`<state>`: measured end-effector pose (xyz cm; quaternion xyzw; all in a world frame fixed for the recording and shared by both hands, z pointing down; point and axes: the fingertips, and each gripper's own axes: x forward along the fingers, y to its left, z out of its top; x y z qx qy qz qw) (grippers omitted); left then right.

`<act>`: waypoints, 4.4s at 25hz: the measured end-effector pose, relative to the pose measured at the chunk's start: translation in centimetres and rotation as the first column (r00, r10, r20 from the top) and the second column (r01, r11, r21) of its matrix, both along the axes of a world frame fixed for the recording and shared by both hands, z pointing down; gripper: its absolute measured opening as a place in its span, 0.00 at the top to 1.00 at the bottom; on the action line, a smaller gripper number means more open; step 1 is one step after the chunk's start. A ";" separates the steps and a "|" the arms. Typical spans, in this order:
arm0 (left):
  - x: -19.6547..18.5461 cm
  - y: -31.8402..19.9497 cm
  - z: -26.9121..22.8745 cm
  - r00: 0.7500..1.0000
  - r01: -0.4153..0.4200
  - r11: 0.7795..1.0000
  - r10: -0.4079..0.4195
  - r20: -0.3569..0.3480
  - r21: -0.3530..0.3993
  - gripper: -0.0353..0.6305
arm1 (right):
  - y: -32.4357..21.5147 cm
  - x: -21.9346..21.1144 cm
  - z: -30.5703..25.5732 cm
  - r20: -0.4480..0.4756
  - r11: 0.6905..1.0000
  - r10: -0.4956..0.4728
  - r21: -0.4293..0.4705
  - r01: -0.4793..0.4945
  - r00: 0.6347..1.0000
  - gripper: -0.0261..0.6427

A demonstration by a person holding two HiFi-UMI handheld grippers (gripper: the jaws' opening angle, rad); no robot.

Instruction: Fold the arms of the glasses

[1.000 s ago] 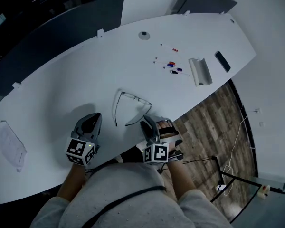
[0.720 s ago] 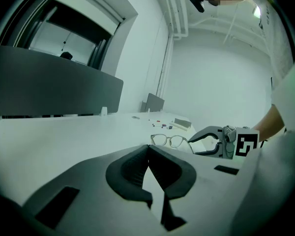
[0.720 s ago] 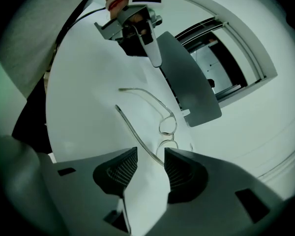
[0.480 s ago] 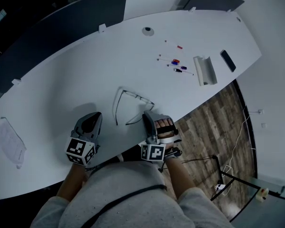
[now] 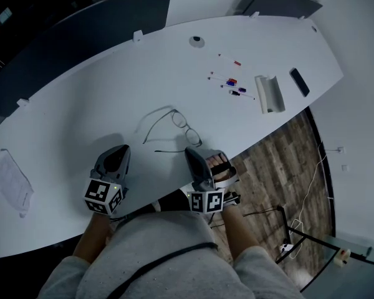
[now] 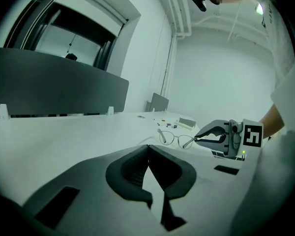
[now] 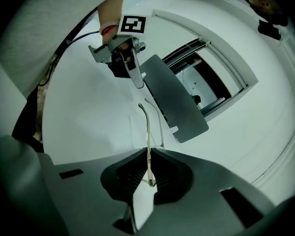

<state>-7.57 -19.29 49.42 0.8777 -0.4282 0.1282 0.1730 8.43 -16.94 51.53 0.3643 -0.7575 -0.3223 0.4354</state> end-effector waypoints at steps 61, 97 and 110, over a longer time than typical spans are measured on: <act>4.5 4.4 3.1 0.885 -0.435 0.900 0.422 0.198 0.026 0.89 | 1.3 -4.0 2.0 0.250 0.812 -0.046 -0.554 0.182 0.967 0.92; 2.1 6.7 2.6 0.924 -0.329 0.944 0.318 0.213 0.022 0.89 | 3.9 -6.3 1.2 0.369 0.774 -0.039 -0.577 0.262 0.929 0.77; 1.2 7.0 2.4 0.924 -0.323 0.946 0.310 0.225 0.025 0.89 | 6.7 -12.2 -10.4 0.736 0.734 0.034 -0.478 0.483 0.676 0.70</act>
